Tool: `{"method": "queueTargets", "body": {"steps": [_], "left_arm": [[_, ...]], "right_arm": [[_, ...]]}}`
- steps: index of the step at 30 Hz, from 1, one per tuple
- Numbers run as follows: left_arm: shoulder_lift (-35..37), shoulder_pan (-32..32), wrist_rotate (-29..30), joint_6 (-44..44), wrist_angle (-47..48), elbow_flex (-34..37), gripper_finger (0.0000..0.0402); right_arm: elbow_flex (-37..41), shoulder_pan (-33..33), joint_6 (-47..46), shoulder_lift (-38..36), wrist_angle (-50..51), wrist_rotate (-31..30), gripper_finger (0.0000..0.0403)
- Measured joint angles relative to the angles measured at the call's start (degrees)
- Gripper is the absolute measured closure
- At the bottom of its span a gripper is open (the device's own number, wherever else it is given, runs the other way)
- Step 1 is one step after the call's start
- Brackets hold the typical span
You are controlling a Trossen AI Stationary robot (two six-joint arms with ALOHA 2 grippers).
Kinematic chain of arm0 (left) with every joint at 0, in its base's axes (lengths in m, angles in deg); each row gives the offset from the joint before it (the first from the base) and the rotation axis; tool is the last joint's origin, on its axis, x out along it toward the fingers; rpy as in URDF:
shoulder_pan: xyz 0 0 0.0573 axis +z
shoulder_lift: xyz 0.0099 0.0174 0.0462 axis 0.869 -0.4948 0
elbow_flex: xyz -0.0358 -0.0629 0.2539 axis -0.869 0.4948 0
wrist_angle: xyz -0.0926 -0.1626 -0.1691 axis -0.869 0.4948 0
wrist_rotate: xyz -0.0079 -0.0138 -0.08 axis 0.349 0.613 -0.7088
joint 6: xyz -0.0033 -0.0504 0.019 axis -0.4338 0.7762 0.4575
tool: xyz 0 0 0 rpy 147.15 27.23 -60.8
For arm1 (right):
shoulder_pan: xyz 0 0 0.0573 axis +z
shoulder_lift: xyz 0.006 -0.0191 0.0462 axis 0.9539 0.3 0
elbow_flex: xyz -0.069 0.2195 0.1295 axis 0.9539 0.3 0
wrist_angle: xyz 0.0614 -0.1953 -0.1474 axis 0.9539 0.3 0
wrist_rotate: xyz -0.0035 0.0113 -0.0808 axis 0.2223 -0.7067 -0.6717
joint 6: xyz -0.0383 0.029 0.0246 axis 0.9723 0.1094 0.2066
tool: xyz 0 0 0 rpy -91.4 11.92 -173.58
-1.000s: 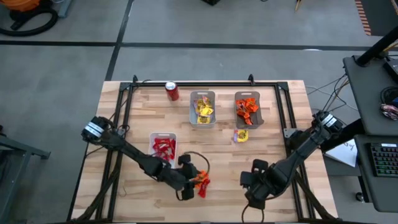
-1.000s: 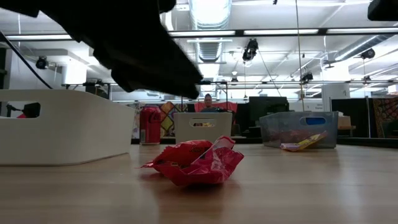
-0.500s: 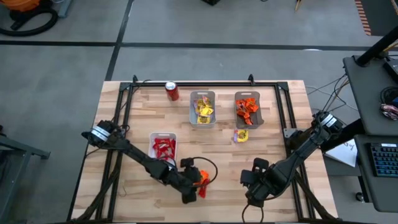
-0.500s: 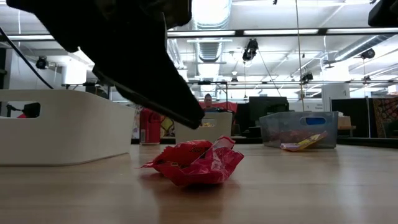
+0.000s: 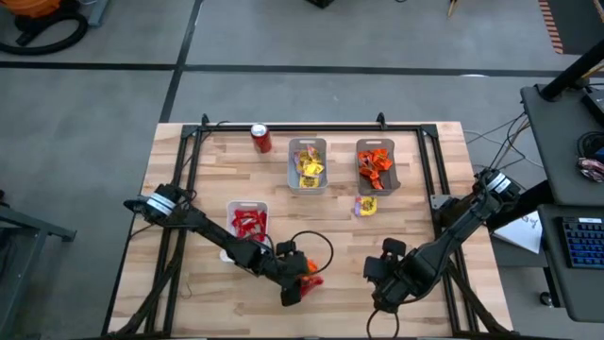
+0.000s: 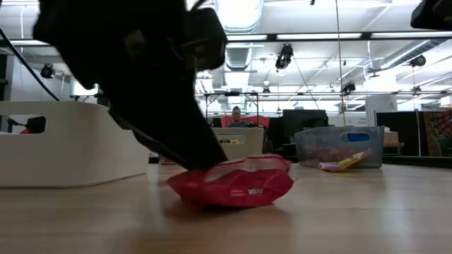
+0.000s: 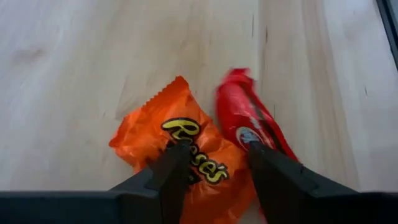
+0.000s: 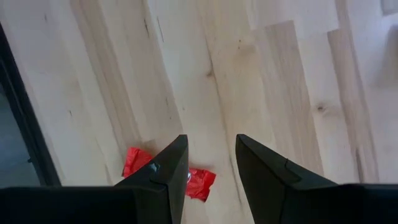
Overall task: Sort candy
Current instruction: Put the orange candy into the black bin
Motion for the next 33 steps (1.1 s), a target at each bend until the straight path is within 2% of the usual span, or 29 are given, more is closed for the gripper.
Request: {"method": "queueTargets", "body": {"steps": [4,12,18,22,24,29,33], "left_arm": [[-0.3,0.3,-0.6,-0.2,-0.8,0.0,0.0278],[0.1,0.6,-0.8,-1.9,-0.7,0.1,0.0393],[3.4,0.8,0.3,-8.4,-0.6,-0.2,0.04],[6.7,0.8,2.5,-13.7,-0.1,-0.2,0.0401],[8.2,0.8,2.9,-16.7,-0.2,-0.2,0.0401],[10.6,1.1,3.0,-21.3,-2.5,-0.3,0.0401],[11.1,1.7,3.0,-21.7,-3.2,-0.3,0.0401]], "right_arm": [[0.0,0.0,0.2,0.0,-0.2,-0.8,0.0275],[0.0,0.0,0.7,0.0,-0.2,-2.6,0.0275],[0.0,0.0,1.2,0.0,-0.7,-4.4,0.0275],[0.0,0.0,4.9,0.0,-3.7,-8.8,0.0275],[0.0,0.0,8.9,0.0,-6.4,-12.8,0.0275],[1.2,0.0,24.3,0.0,-14.8,-26.9,0.0275],[3.5,-0.2,37.5,0.0,-24.9,-31.9,0.0275]]}}
